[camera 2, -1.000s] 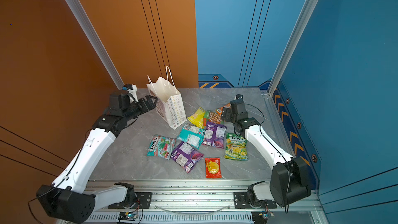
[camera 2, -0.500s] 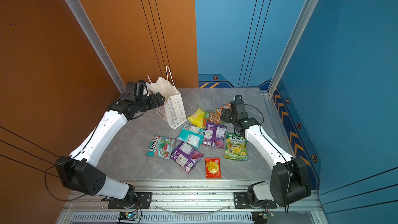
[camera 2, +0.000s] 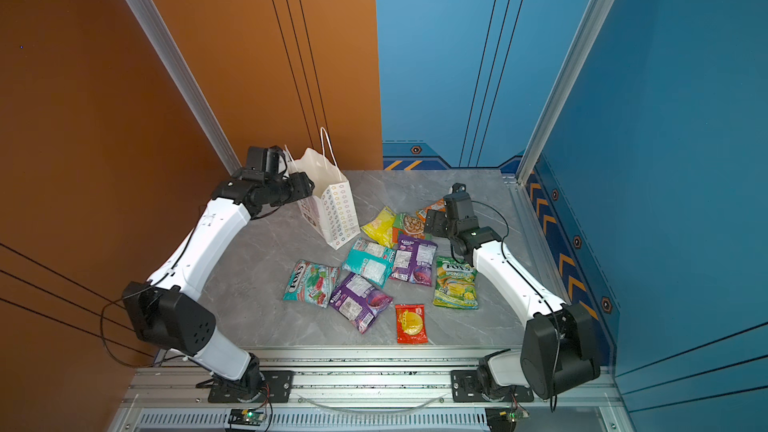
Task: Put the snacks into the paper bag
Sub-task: 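Grasp the bag's rim with the left gripper while the right gripper descends to snacks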
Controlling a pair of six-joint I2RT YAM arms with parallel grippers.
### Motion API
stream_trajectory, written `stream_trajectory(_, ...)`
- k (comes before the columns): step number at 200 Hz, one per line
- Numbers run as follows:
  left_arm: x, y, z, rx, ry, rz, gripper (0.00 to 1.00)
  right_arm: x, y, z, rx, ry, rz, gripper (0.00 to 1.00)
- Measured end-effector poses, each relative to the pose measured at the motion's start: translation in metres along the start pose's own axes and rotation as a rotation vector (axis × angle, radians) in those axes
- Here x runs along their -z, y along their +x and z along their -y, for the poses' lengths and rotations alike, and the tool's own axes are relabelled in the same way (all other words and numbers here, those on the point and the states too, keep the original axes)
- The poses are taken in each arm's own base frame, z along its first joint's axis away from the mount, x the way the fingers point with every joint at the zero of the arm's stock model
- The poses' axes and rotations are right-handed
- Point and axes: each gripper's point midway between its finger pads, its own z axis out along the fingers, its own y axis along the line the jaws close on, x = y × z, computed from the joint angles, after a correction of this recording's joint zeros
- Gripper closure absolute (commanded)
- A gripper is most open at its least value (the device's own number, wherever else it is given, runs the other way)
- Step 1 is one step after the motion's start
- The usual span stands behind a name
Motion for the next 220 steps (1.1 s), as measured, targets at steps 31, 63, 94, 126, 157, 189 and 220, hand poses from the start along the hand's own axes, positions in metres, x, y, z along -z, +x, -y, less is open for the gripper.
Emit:
stream_trajectory(31, -0.005, 0.007, -0.002, -0.005, -0.007, -0.035, 0.45, 0.0, 0.001, -0.002, 0.0, -0.012, -0.006, 0.04)
stream_trajectory(63, -0.005, 0.006, 0.001, -0.018, 0.002, -0.049, 0.58, -0.005, 0.006, -0.004, 0.002, -0.023, -0.027, 0.04)
stream_trajectory(94, 0.0, 0.0, -0.004, -0.025, -0.003, -0.043, 0.78, -0.008, 0.01, -0.007, 0.002, -0.037, -0.044, 0.04)
stream_trajectory(126, 0.004, -0.009, -0.013, -0.016, -0.012, -0.032, 0.88, -0.008, 0.012, -0.012, -0.01, -0.069, -0.056, 0.06)
stream_trajectory(157, 0.005, -0.016, -0.016, -0.017, -0.003, -0.029, 0.96, -0.006, 0.018, -0.025, -0.029, -0.134, -0.086, 0.09)
stream_trajectory(189, 0.006, -0.02, -0.019, -0.009, 0.016, -0.035, 0.98, 0.001, 0.032, -0.058, -0.032, -0.239, -0.135, 0.14)
stream_trajectory(220, 0.007, -0.022, -0.024, 0.0, 0.019, -0.034, 0.99, 0.014, 0.065, -0.117, -0.022, -0.386, -0.22, 0.18)
